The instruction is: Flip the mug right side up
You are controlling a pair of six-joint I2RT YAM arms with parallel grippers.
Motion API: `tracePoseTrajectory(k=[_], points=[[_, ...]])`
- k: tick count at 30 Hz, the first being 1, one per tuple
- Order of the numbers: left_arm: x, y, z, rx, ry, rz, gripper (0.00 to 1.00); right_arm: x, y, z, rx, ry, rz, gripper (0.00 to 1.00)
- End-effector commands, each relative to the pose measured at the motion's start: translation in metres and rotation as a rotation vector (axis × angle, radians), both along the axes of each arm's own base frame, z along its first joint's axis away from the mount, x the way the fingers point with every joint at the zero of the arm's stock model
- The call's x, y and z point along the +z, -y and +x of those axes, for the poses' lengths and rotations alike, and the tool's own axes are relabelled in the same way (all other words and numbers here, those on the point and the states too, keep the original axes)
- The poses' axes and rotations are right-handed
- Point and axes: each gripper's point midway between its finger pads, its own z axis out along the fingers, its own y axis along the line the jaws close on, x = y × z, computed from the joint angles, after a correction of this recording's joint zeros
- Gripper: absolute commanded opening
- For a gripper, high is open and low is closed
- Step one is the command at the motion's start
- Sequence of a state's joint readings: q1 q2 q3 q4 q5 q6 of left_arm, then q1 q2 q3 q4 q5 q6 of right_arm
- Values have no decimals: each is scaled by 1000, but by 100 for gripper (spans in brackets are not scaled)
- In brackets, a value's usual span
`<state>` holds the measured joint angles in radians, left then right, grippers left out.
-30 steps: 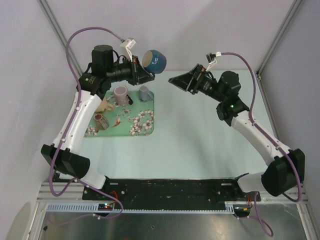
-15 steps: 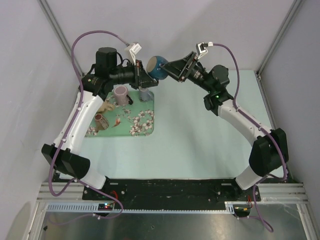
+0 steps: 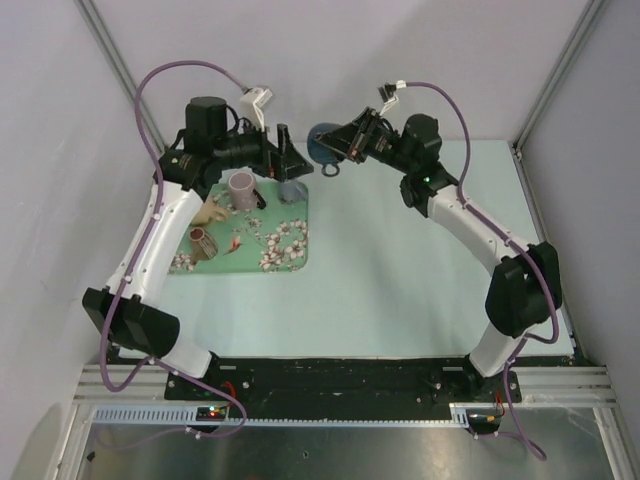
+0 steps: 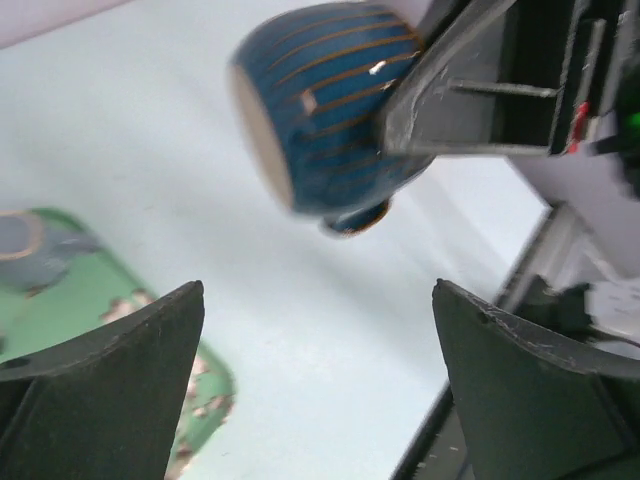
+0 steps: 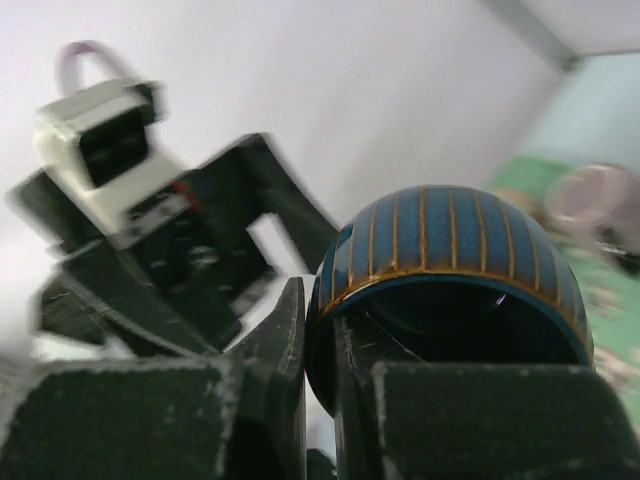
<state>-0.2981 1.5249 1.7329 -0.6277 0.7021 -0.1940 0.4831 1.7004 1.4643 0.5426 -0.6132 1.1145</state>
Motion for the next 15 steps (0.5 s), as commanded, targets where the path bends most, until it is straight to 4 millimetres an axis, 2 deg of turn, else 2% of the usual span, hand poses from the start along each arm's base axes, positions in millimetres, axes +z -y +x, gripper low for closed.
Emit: tracePoseTrajectory(k=[1, 2, 4, 7, 11, 13, 15], points=[[-21, -57, 34, 193, 134, 235, 99, -46, 34, 56, -255, 88, -436, 0], [-30, -71, 42, 237, 152, 304, 99, -61, 42, 68, -287, 80, -537, 0], [-46, -93, 51, 302, 168, 416, 100, -107, 60, 95, -338, 66, -783, 0], [-70, -119, 57, 353, 148, 527, 100, -166, 87, 134, -375, 8, -1078, 0], [-108, -152, 55, 375, 94, 670, 100, -220, 108, 175, -370, -17, -1275, 0], [-129, -169, 48, 362, 61, 755, 100, -241, 112, 185, -345, -12, -1301, 0], [-147, -182, 39, 310, 48, 851, 99, -254, 115, 192, -356, -4, -1311, 0]])
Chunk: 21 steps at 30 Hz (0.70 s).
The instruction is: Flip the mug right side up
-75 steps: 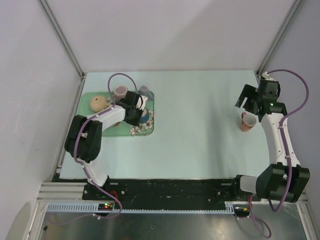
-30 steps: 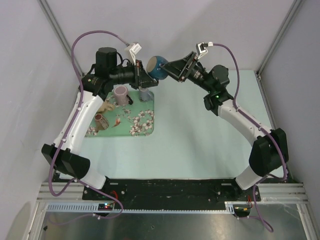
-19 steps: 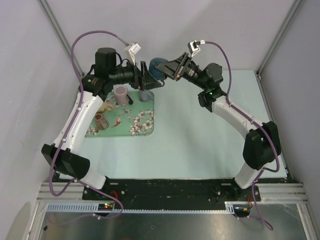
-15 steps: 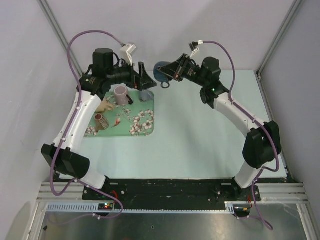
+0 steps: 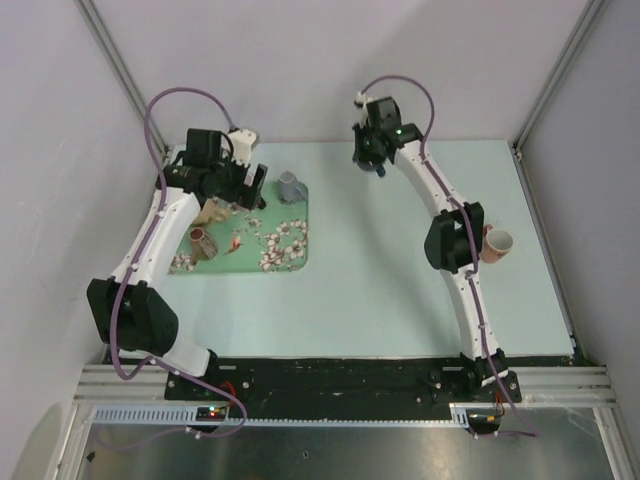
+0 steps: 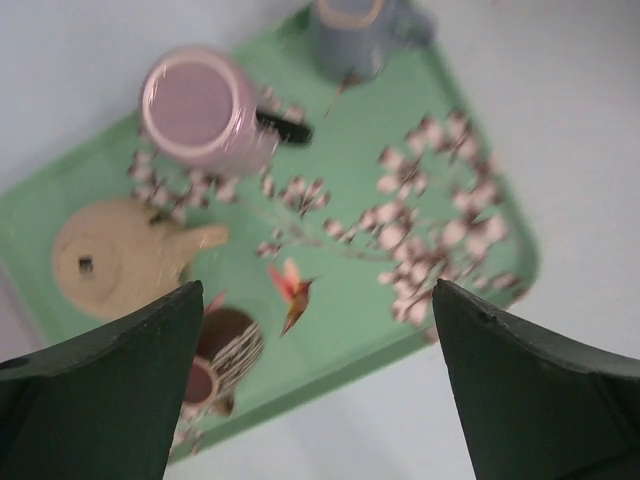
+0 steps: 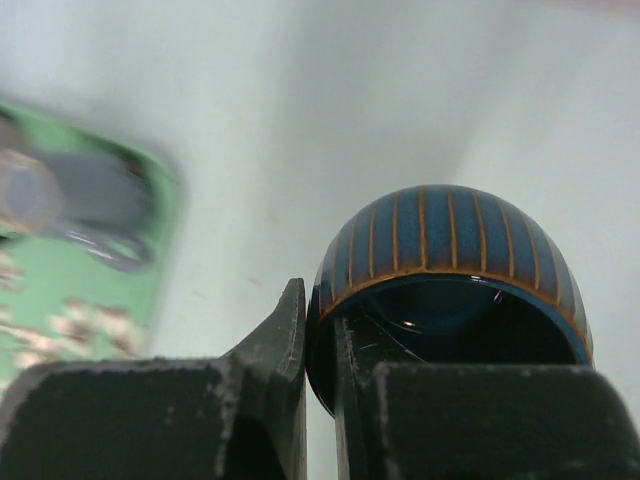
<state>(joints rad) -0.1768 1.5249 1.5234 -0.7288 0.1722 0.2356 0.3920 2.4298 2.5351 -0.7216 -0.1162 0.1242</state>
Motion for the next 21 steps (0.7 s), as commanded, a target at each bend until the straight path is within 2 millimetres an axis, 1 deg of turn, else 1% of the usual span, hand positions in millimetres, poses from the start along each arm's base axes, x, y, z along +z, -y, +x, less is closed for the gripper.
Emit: tracePoseTrajectory(k=[1, 2, 3, 4, 5, 9, 11, 14, 16, 18, 19, 21], points=[[-28, -47, -16, -64, -43, 275, 98, -36, 36, -2, 17, -38, -202, 0], [-37, -51, -22, -107, -62, 319, 98, -41, 36, -1, 20, -40, -209, 0], [-43, -54, -26, -158, -69, 365, 98, -53, 37, -2, 32, -57, -225, 0], [-48, -57, -30, -203, -80, 401, 98, -56, 36, -1, 43, -58, -235, 0], [-53, -60, -33, -243, -87, 433, 98, -65, 37, -1, 57, -72, -254, 0], [-65, -62, -42, -397, -109, 508, 96, -99, 41, -3, 80, -128, -299, 0], [-73, -61, -49, -478, -124, 535, 96, -112, 42, -4, 83, -153, -290, 0], [-85, -64, -62, -609, -162, 590, 95, -120, 38, -2, 82, -174, -232, 0], [-97, -71, -73, -709, -199, 642, 95, -122, 38, 2, 76, -173, -198, 0], [-109, -85, -83, -812, -248, 738, 94, -124, 41, 7, 66, -172, -182, 0], [-116, -96, -88, -864, -282, 809, 94, -126, 44, 8, 60, -174, -175, 0], [-125, -111, -93, -932, -342, 905, 93, -127, 50, 10, 48, -188, -147, 9]])
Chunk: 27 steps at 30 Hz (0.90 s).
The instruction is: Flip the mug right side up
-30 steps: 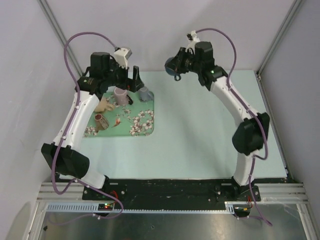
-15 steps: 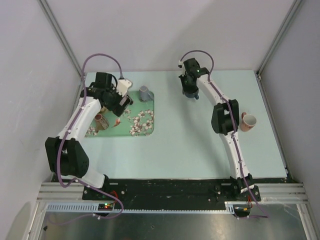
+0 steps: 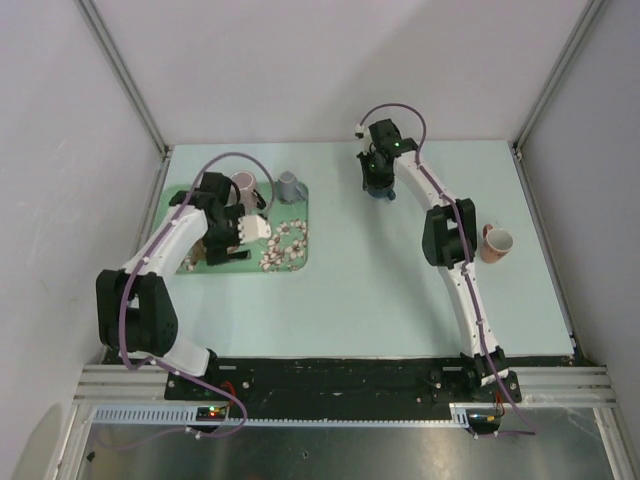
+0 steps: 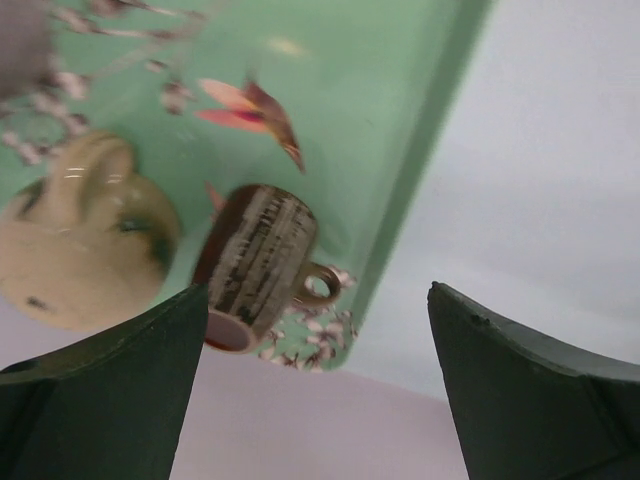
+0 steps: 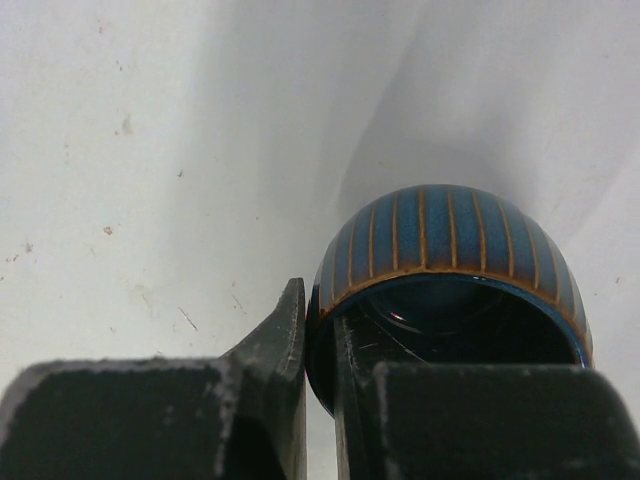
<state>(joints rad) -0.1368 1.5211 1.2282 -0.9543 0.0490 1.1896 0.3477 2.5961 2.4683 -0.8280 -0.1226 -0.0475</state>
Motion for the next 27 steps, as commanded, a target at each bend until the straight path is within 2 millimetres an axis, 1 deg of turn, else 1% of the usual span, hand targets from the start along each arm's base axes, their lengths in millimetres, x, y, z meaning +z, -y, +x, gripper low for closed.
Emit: tracePoseTrajectory(k=[1, 3, 4, 5, 7, 8, 9, 10, 11, 12, 13, 15, 18, 19, 21, 25, 26, 27], points=[[-9, -39, -18, -261, -92, 265, 93, 18, 10, 25, -41, 61, 90, 15], [-10, -46, -15, -277, -109, 315, 93, 23, 14, 25, -46, 59, 106, 24], [-6, -46, -9, -261, -97, 312, 93, 26, 14, 23, -42, 62, 108, 30], [-3, -43, -4, -244, -85, 298, 94, 31, 13, 22, -37, 69, 107, 38], [7, -33, 9, -171, -38, 226, 95, 42, 11, 18, -22, 84, 102, 54], [12, -26, 15, -143, -15, 179, 96, 52, 10, 16, -17, 98, 102, 61], [15, -17, 18, -129, 1, 120, 96, 57, 9, 13, -14, 104, 101, 69], [18, -10, 22, -108, 13, 73, 97, 66, 8, 12, -15, 119, 101, 76], [21, -1, 26, -99, 23, 24, 97, 71, 8, 10, -16, 124, 100, 87], [25, 5, 30, -89, 33, -12, 96, 79, 7, 7, -14, 137, 100, 93], [27, 13, 34, -93, 38, -46, 96, 86, 6, 5, -12, 149, 102, 96], [34, 26, 45, -142, 61, -90, 96, 105, 6, 1, -3, 180, 109, 99], [42, 48, 62, -239, 90, -148, 96, 136, 8, -7, 4, 217, 135, 99], [47, 57, 70, -276, 109, -166, 96, 145, 9, -10, 7, 228, 144, 99], [50, 69, 87, -328, 128, -171, 96, 162, 11, -18, 15, 253, 152, 100], [39, 80, 120, -417, 133, -83, 95, 190, 20, -37, 14, 285, 176, 100], [32, 82, 126, -438, 125, -57, 94, 196, 23, -44, 14, 288, 187, 99], [31, 84, 135, -457, 134, -35, 94, 206, 26, -51, 14, 299, 203, 99]])
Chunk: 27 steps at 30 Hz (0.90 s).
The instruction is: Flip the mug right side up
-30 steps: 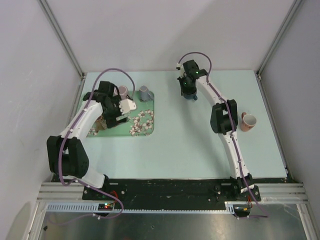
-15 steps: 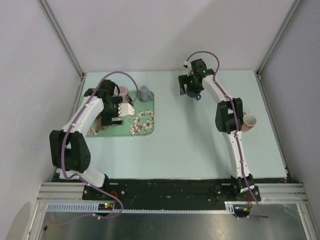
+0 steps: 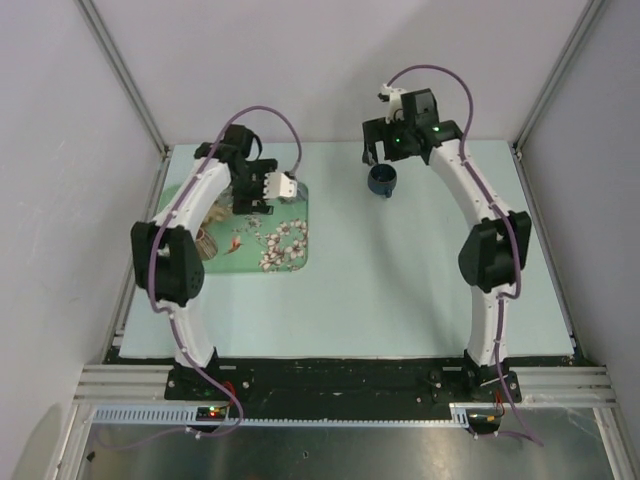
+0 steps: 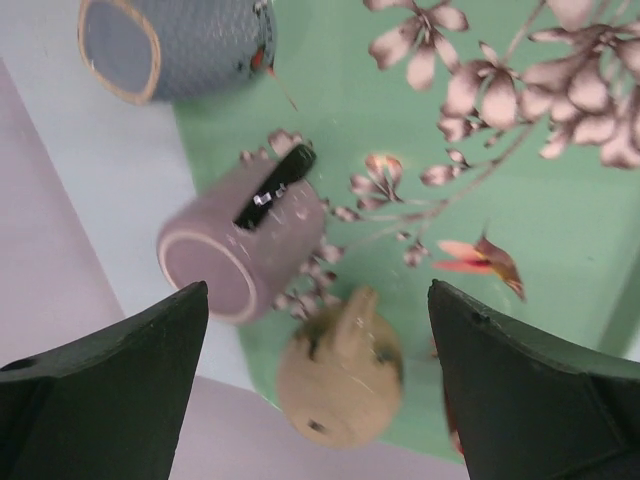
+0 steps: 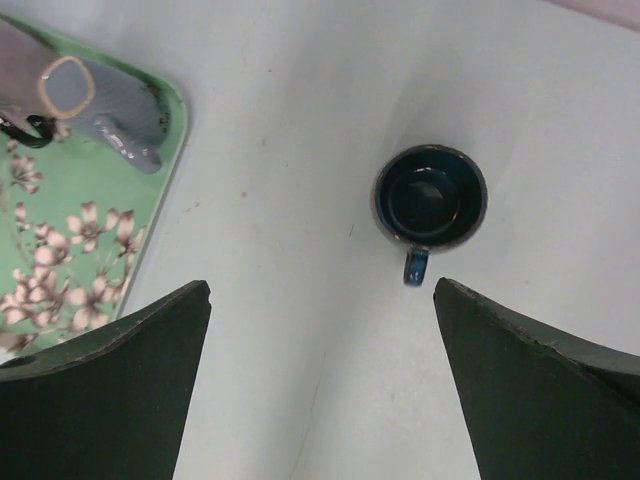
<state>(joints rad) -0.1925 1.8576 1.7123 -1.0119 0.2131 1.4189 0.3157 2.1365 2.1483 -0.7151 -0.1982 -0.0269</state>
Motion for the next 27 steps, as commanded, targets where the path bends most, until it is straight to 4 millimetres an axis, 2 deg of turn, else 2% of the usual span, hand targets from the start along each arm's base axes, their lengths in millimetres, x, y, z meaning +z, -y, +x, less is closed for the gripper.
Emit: tracePoseTrajectory(k=[1, 4, 6, 12, 17, 22, 25, 27], points=[[-8, 18, 33, -136, 42, 73, 92, 51, 11, -23, 10, 85, 66, 99], [-19, 20, 54, -191, 59, 129, 79, 61, 18, -42, 13, 90, 117, 100], [-30, 17, 61, -250, 56, 183, 73, 55, 25, -54, -1, 66, 148, 99], [-61, 2, 72, -297, 16, 307, 66, 47, 43, -80, -46, 45, 178, 99], [-80, -9, 73, -328, -20, 391, 62, 47, 48, -91, -61, 37, 182, 100], [-84, -12, 85, -291, -15, 415, 40, 50, 47, -95, -56, 30, 201, 99], [-79, -17, 84, -284, -13, 435, 14, 55, 47, -99, -56, 35, 207, 99], [-69, -17, 81, -285, 2, 423, 4, 59, 46, -103, -52, 40, 217, 99]])
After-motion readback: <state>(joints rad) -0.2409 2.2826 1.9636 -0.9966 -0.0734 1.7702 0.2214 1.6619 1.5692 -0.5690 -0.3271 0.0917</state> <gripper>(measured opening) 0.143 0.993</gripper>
